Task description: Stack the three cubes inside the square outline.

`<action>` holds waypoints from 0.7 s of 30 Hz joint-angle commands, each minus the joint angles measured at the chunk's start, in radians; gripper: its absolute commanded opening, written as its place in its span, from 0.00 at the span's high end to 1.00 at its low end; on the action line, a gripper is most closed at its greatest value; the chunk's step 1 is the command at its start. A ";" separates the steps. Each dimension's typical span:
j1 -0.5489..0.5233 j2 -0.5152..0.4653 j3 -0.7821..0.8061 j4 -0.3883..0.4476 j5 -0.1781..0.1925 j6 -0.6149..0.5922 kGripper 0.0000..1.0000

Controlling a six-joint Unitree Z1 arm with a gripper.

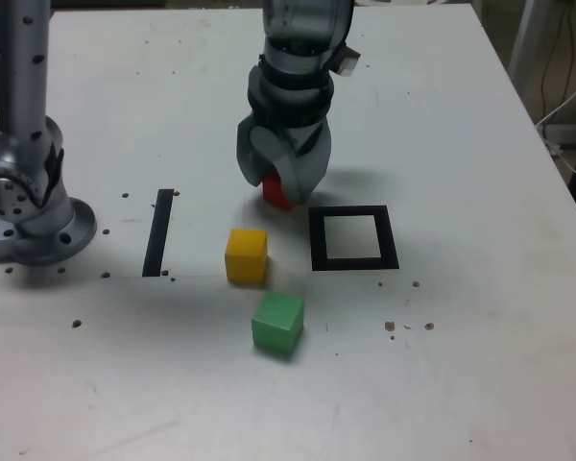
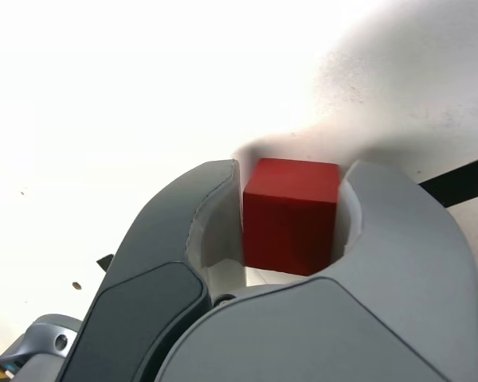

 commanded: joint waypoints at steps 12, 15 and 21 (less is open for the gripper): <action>-0.022 0.004 -0.120 0.103 -0.067 -0.076 0.89; -0.062 0.003 -0.207 0.196 -0.079 -0.207 0.89; -0.152 0.012 -0.364 0.326 -0.086 -0.483 0.89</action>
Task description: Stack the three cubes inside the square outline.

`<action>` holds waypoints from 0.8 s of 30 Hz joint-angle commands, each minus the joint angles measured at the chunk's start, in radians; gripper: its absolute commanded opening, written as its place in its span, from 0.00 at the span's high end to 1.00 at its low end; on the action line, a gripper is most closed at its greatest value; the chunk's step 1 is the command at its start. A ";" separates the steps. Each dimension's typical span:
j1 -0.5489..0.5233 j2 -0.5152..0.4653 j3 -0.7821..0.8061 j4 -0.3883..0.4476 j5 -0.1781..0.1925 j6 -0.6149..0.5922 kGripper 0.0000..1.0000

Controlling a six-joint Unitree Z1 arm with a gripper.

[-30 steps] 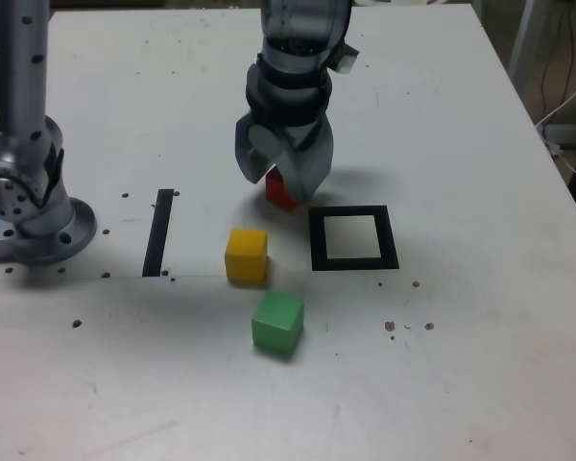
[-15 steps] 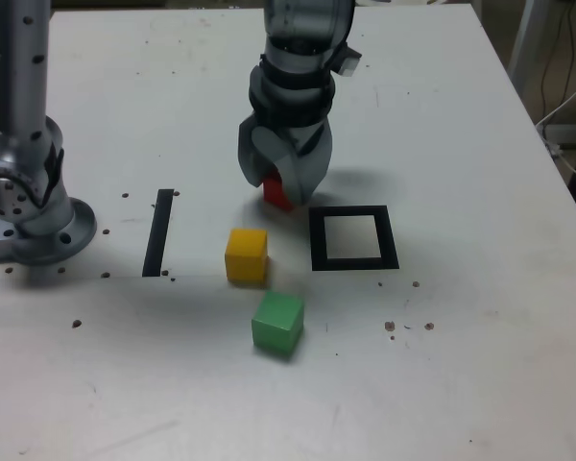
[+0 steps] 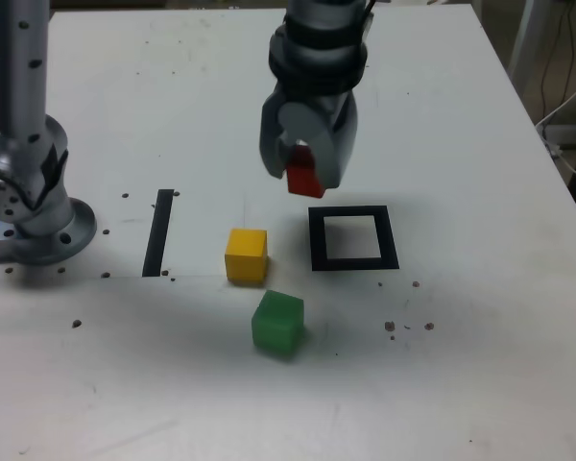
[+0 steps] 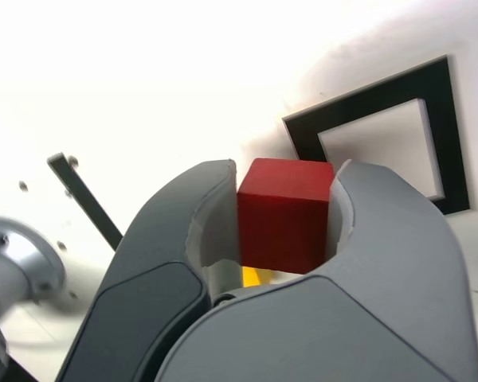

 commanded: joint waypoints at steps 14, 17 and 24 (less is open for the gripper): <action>-0.028 0.133 -0.057 -0.053 -0.047 -0.341 0.89; -0.027 0.142 -0.053 -0.064 -0.046 -0.346 0.89; -0.027 0.154 -0.043 -0.094 -0.049 -0.345 0.88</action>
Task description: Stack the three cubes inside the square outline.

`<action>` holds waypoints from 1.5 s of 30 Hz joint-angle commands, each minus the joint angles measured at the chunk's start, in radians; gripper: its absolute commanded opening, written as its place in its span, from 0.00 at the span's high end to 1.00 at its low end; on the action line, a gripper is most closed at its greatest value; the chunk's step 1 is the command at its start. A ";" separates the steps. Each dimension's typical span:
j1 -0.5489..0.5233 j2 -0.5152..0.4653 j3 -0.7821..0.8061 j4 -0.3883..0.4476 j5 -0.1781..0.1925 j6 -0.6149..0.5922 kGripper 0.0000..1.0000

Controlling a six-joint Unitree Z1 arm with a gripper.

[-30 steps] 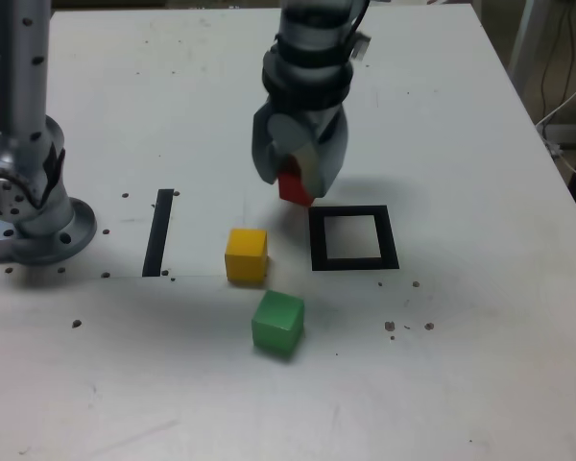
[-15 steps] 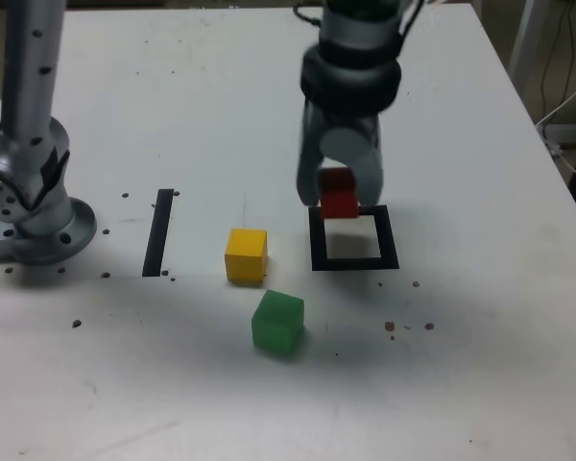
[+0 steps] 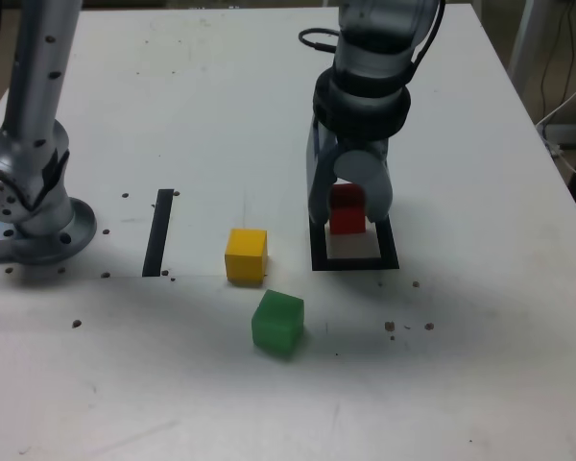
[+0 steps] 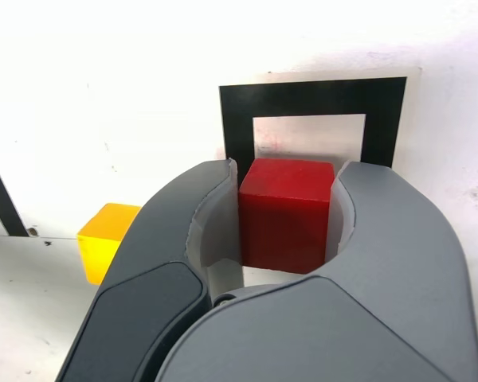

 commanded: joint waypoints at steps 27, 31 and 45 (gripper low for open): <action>0.007 0.036 0.026 -0.029 -0.026 0.038 0.12; 0.007 0.028 0.033 -0.026 -0.025 0.037 0.04; 0.003 -0.221 0.209 -0.020 -0.040 0.083 0.00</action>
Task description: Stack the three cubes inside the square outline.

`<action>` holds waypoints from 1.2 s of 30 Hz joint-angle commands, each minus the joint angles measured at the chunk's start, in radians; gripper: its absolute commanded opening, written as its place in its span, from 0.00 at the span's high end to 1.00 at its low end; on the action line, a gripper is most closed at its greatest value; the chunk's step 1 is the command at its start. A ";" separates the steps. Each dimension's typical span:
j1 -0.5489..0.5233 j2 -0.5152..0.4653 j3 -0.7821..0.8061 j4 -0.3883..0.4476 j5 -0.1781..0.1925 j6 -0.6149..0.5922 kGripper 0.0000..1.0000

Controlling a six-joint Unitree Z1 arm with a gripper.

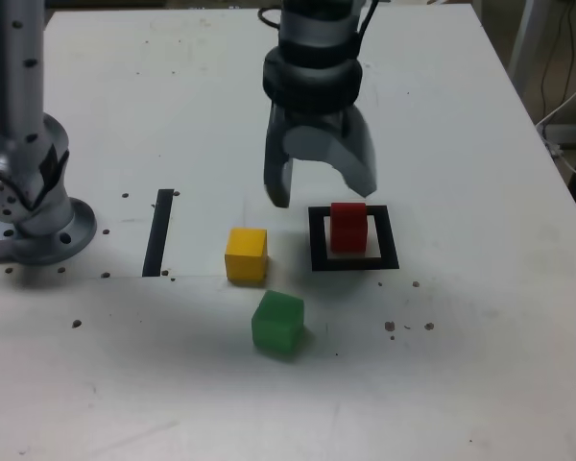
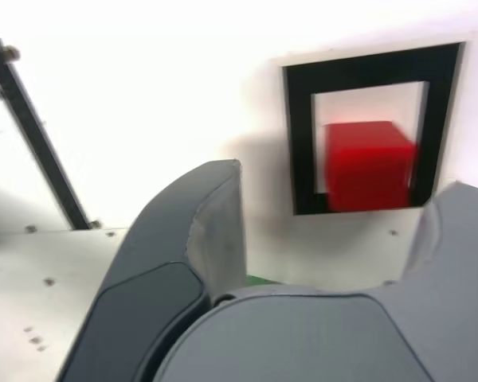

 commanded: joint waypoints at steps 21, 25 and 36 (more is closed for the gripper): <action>-0.120 -0.168 0.367 -0.145 -0.118 -0.060 0.03; -0.125 -0.136 0.359 -0.176 -0.120 -0.060 0.06; -0.122 -0.083 0.362 -0.220 -0.093 -0.066 0.11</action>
